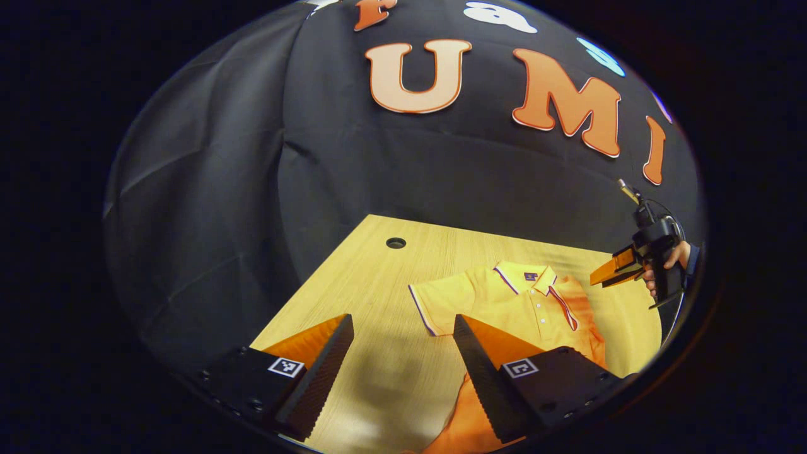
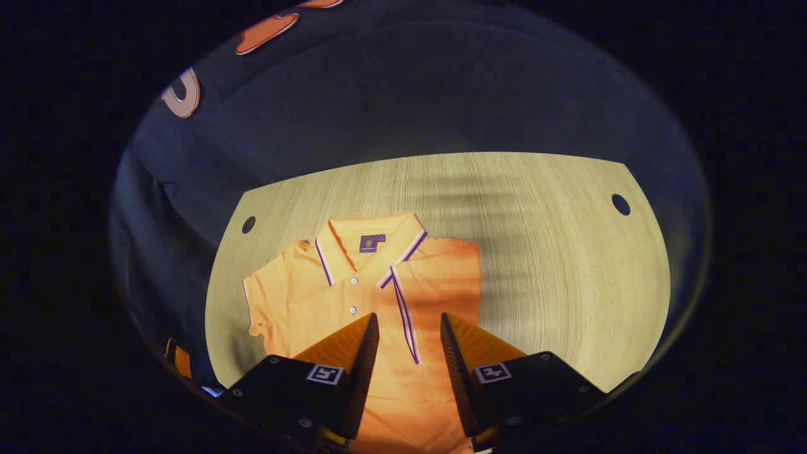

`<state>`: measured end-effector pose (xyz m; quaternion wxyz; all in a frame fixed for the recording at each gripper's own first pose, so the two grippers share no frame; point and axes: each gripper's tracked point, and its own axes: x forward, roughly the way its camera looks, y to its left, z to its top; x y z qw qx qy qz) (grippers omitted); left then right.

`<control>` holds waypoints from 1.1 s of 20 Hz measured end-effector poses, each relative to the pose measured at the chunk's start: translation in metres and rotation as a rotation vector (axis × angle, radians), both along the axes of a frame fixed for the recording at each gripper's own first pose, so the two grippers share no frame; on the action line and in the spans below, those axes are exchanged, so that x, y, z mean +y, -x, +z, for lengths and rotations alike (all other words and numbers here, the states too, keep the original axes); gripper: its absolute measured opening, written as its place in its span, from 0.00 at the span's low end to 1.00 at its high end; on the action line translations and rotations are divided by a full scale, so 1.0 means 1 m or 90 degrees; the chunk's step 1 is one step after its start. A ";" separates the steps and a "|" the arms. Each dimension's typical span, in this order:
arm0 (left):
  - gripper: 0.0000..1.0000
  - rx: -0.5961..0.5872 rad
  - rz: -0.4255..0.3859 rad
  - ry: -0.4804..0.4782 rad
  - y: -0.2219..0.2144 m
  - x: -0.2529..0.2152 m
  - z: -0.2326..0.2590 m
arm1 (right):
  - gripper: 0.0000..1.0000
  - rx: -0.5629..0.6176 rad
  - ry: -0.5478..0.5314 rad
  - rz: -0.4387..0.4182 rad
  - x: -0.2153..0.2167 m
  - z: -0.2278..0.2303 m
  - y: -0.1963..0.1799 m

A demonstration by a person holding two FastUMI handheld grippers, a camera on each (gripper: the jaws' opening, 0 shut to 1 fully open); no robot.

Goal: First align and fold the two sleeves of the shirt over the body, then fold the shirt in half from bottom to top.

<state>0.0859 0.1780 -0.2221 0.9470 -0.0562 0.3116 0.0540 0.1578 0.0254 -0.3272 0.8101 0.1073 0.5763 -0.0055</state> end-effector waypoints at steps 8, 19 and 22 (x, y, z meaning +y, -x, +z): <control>0.98 0.164 -0.077 0.063 -0.058 -0.006 -0.070 | 0.73 -0.095 0.039 -0.096 -0.029 0.045 0.037; 0.98 0.323 -0.089 0.095 -0.114 -0.026 -0.145 | 0.85 -0.164 0.123 -0.177 -0.075 0.103 0.147; 0.98 0.366 -0.067 0.085 -0.121 -0.024 -0.160 | 0.86 -0.180 0.128 -0.180 -0.082 0.121 0.168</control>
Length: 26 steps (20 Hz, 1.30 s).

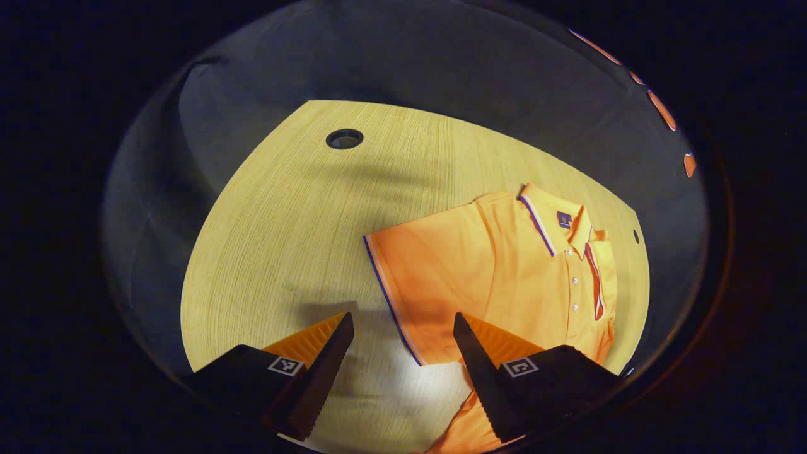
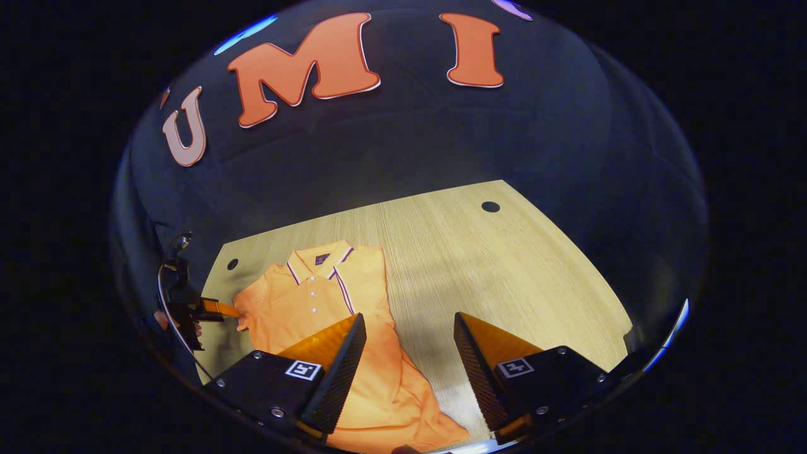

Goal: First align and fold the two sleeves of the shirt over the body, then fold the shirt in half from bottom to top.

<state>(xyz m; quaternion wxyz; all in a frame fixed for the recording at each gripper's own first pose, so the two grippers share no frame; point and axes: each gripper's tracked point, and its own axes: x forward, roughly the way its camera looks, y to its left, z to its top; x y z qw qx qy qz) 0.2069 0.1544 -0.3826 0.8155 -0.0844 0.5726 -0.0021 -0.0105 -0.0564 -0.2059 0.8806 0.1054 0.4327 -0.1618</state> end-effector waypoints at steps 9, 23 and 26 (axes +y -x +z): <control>0.98 0.088 -0.010 -0.073 -0.021 0.002 -0.024 | 0.90 -0.015 0.028 -0.024 -0.026 0.027 0.055; 0.23 0.002 -0.119 -0.068 -0.049 -0.029 0.013 | 0.90 -0.007 0.011 -0.102 -0.064 0.023 0.105; 0.23 0.072 -0.106 -0.089 -0.032 -0.013 -0.007 | 0.90 -0.002 0.010 -0.095 -0.064 0.021 0.101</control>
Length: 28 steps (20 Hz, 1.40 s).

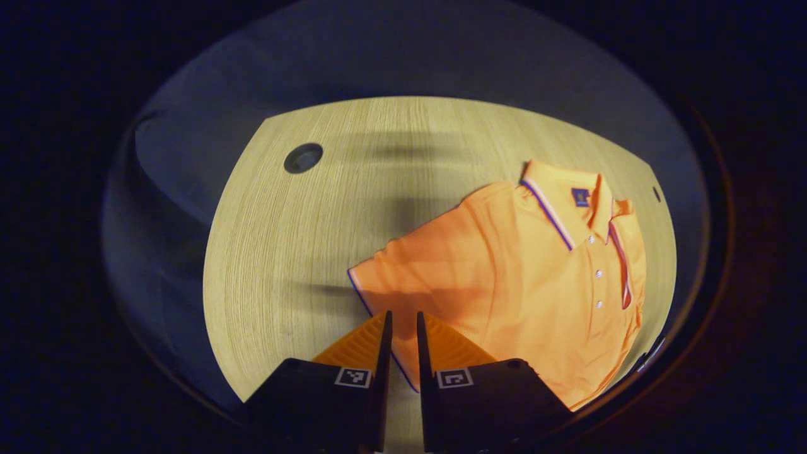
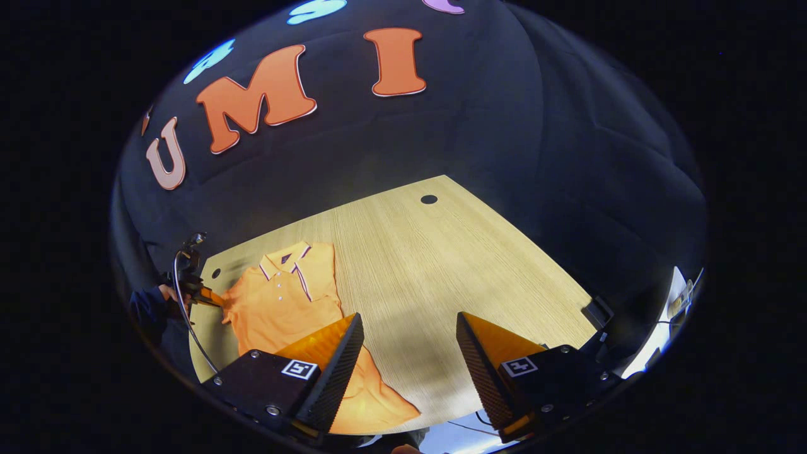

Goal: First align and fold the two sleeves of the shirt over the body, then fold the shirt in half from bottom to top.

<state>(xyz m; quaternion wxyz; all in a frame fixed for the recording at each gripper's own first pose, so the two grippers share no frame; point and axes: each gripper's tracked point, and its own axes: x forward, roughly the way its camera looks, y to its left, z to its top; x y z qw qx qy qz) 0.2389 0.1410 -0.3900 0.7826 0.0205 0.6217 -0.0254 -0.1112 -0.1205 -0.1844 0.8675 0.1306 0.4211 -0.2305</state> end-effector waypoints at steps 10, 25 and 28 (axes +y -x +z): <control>0.08 -0.008 0.015 0.047 -0.006 -0.021 -0.011 | 0.91 0.015 0.001 0.042 0.021 -0.005 -0.012; 0.04 -0.144 -0.144 0.083 -0.033 -0.094 0.066 | 0.90 0.002 0.001 0.048 0.023 0.002 -0.009; 0.04 -0.150 -0.169 0.101 -0.033 -0.121 0.070 | 0.90 0.003 -0.003 0.038 0.023 0.000 -0.002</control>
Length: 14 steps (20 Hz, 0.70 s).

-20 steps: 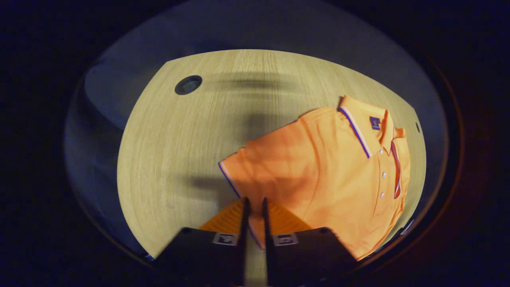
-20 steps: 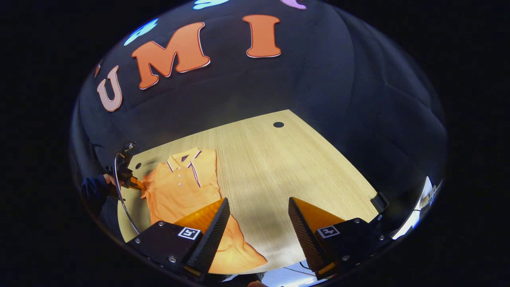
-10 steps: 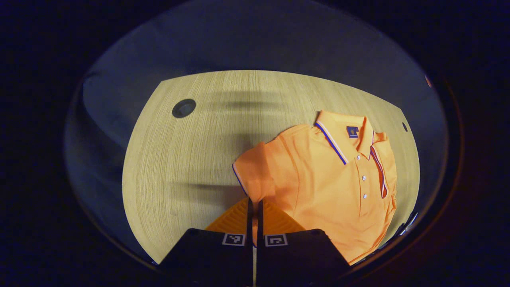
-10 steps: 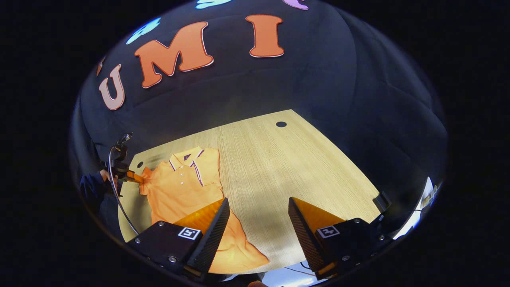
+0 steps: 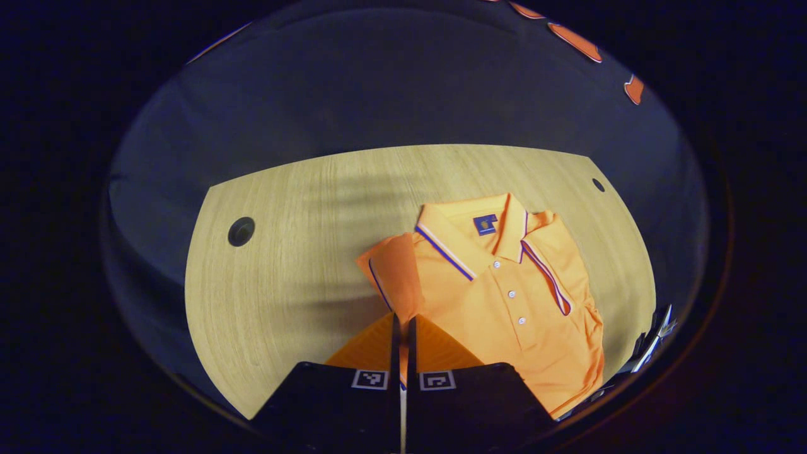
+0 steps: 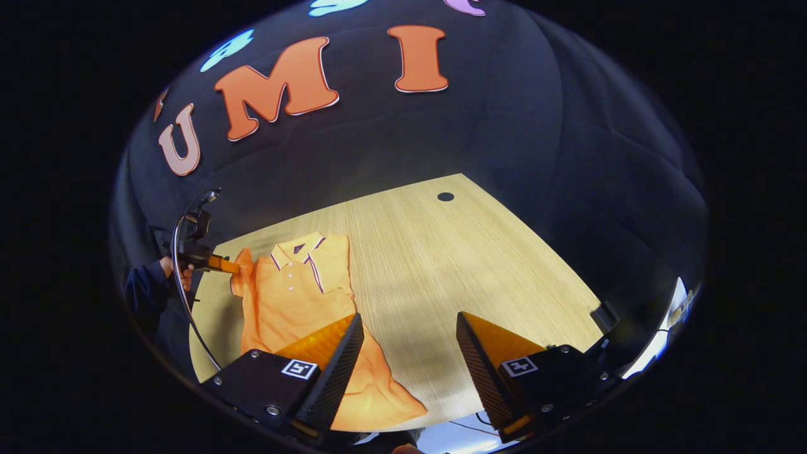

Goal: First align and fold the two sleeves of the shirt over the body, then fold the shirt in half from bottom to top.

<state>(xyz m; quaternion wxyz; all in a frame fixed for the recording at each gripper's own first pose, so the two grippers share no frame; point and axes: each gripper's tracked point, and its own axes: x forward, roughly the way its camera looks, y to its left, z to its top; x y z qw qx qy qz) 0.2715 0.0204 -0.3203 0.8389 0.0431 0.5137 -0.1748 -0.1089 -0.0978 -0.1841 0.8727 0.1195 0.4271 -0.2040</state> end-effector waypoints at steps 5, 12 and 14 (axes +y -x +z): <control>0.16 0.018 -0.051 0.088 0.015 -0.054 0.008 | 0.90 0.005 -0.009 -0.021 -0.001 -0.003 0.011; 0.84 -0.029 -0.071 0.121 0.016 -0.050 0.029 | 0.90 -0.013 0.000 -0.040 0.013 -0.002 -0.006; 0.89 -0.061 -0.060 0.121 0.019 -0.039 0.043 | 0.90 -0.025 0.011 -0.029 0.020 -0.002 -0.015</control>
